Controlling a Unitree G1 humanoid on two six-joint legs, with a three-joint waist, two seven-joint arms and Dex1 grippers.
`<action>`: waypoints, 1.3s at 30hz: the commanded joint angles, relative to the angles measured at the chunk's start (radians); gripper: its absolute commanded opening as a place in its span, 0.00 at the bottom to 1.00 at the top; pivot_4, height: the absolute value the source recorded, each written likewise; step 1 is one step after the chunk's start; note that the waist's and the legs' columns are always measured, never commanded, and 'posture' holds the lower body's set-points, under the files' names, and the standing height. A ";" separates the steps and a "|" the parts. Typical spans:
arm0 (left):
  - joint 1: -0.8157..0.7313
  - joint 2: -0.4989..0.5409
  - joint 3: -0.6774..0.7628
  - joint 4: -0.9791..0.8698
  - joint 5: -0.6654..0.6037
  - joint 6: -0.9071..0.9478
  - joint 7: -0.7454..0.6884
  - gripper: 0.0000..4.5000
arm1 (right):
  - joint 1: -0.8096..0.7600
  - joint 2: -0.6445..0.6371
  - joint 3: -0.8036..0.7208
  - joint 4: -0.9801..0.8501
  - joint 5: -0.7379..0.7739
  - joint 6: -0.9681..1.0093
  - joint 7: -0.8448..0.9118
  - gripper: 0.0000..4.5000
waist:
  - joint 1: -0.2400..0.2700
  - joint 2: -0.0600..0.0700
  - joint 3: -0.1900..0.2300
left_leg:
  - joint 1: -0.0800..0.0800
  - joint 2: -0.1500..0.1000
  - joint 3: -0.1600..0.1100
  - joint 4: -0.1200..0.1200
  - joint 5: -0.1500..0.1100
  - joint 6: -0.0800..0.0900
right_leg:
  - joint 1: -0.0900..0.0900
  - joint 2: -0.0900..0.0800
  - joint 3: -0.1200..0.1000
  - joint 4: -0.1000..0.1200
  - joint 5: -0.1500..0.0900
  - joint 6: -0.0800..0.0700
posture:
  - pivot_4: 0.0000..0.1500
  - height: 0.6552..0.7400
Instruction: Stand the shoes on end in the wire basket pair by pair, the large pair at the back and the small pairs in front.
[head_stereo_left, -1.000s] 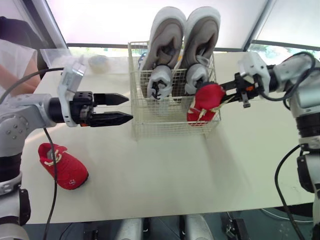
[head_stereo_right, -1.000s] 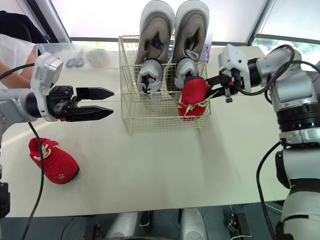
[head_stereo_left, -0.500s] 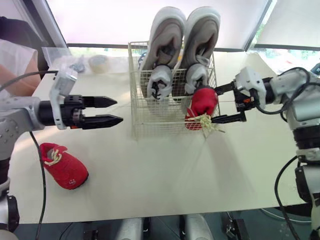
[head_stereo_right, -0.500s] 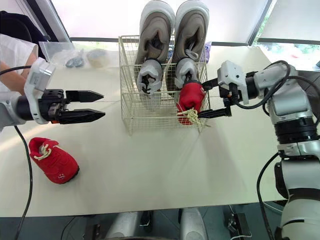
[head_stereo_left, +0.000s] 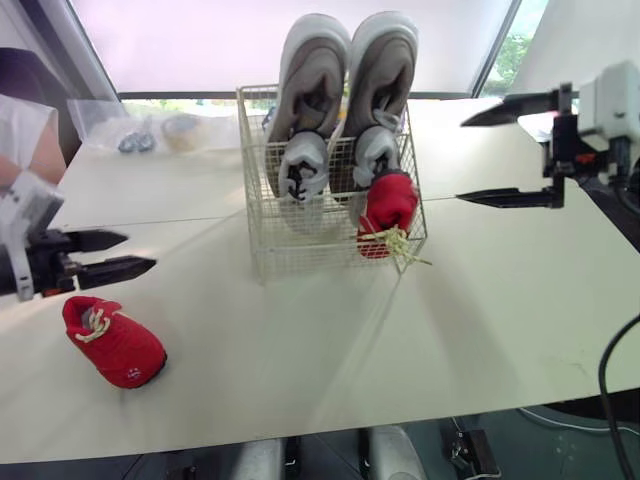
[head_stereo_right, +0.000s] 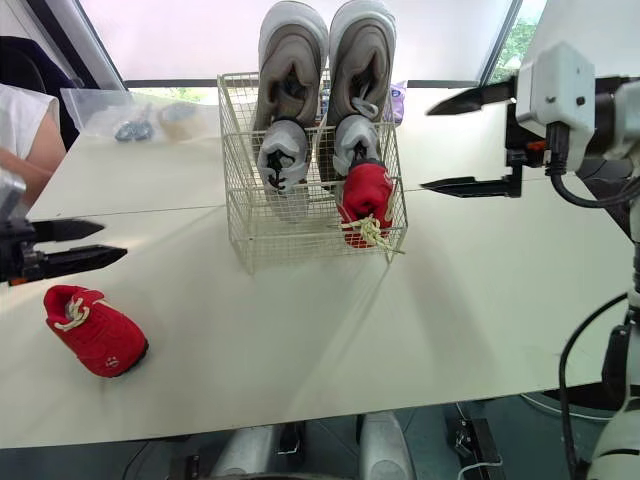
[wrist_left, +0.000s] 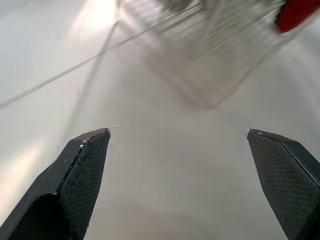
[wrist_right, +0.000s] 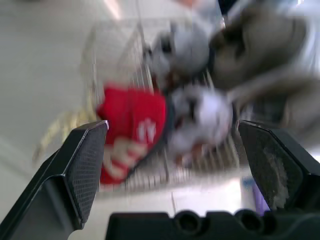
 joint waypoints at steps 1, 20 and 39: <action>0.060 -0.042 0.160 -0.028 0.042 0.095 0.113 1.00 | -0.029 0.051 0.011 -0.048 0.049 0.019 -0.010 0.99 | 0.000 0.000 0.000 | 0.000 0.000 0.000 0.000 0.000 0.000 | -0.001 0.000 0.000 0.000 0.000 0.000 | 1.00 0.94; 0.122 -0.365 0.353 -0.221 0.164 0.410 0.525 1.00 | -0.083 0.141 0.070 -0.046 0.089 0.043 0.091 0.99 | 0.028 -0.003 -0.002 | -0.001 -0.001 0.000 0.000 0.000 -0.001 | -0.002 -0.002 -0.002 0.000 0.001 -0.001 | 1.00 0.94; -0.084 -0.420 0.080 0.036 0.214 0.293 0.600 0.31 | -0.026 0.041 0.027 -0.188 0.105 0.183 -0.009 1.00 | 0.026 -0.005 -0.004 | -0.001 -0.001 0.001 0.000 0.000 -0.001 | -0.001 -0.003 -0.001 0.001 0.001 0.000 | 1.00 0.94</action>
